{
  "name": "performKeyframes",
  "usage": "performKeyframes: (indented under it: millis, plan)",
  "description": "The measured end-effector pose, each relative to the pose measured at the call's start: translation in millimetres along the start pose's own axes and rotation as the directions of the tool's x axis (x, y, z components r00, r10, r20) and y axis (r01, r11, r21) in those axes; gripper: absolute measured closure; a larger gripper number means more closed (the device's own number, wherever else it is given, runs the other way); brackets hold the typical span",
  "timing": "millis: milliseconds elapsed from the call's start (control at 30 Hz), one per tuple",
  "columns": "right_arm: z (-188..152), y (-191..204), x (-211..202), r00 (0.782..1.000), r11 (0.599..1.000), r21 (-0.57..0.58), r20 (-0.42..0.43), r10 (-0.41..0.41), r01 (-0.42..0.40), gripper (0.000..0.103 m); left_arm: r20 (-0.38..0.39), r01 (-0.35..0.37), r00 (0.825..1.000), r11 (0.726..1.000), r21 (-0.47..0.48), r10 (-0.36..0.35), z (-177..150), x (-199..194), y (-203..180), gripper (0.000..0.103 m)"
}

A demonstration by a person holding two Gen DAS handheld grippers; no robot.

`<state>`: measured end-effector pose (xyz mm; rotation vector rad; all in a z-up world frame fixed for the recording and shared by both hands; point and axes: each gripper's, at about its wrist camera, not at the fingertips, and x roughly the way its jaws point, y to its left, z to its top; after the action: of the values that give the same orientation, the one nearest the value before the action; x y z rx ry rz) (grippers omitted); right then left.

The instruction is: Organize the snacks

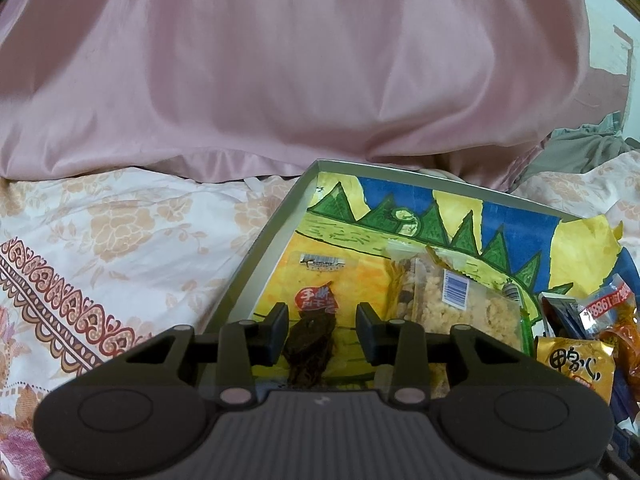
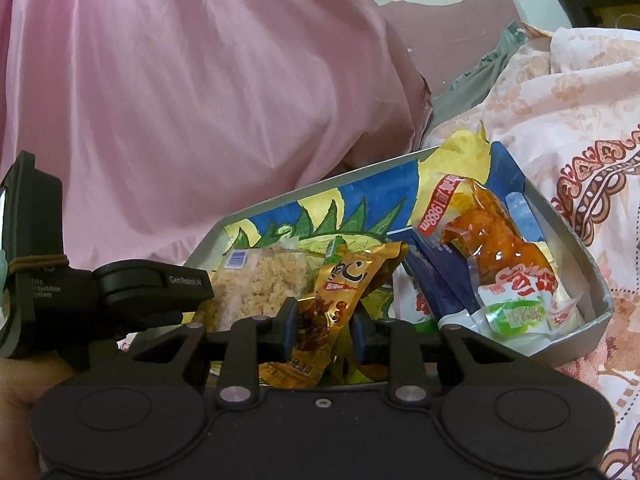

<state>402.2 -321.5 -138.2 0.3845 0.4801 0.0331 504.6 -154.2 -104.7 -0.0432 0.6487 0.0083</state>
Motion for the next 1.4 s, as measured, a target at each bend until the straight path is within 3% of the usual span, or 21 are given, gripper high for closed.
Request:
performKeyframes:
  millis: [367, 500, 833, 1000, 1400]
  plan:
    - [0.1, 15.5, -0.6, 0.999, 0.994, -0.105, -0.007, -0.039, 0.038, 0.056, 0.008, -0.004, 1.000, 1.000, 0.003, 0.004, 1.0, -4.3, -0.3, 0.045]
    - [1.4, 15.9, -4.1, 0.999, 0.993, -0.109, 0.010, -0.043, 0.044, 0.044, 0.014, -0.003, 1.000, 1.000, 0.000, 0.003, 1.8, -7.1, 1.1, 0.041]
    - [9.7, 11.3, -11.3, 0.998, 0.993, -0.098, 0.012, -0.060, 0.061, 0.039, 0.035, 0.000, 0.999, 1.000, 0.002, 0.000, 6.7, -20.3, 2.2, 0.031]
    - [16.6, 12.6, -24.4, 0.996, 0.992, -0.103, 0.051, -0.066, 0.071, 0.030, 0.054, -0.003, 0.999, 1.000, 0.004, 0.003, 10.5, -33.6, 4.0, 0.024]
    - [36.1, 12.7, -66.6, 0.987, 0.992, -0.089, 0.139, -0.079, 0.092, 0.022, 0.101, -0.021, 0.995, 1.000, 0.007, 0.021, 17.5, -80.2, 14.0, 0.013]
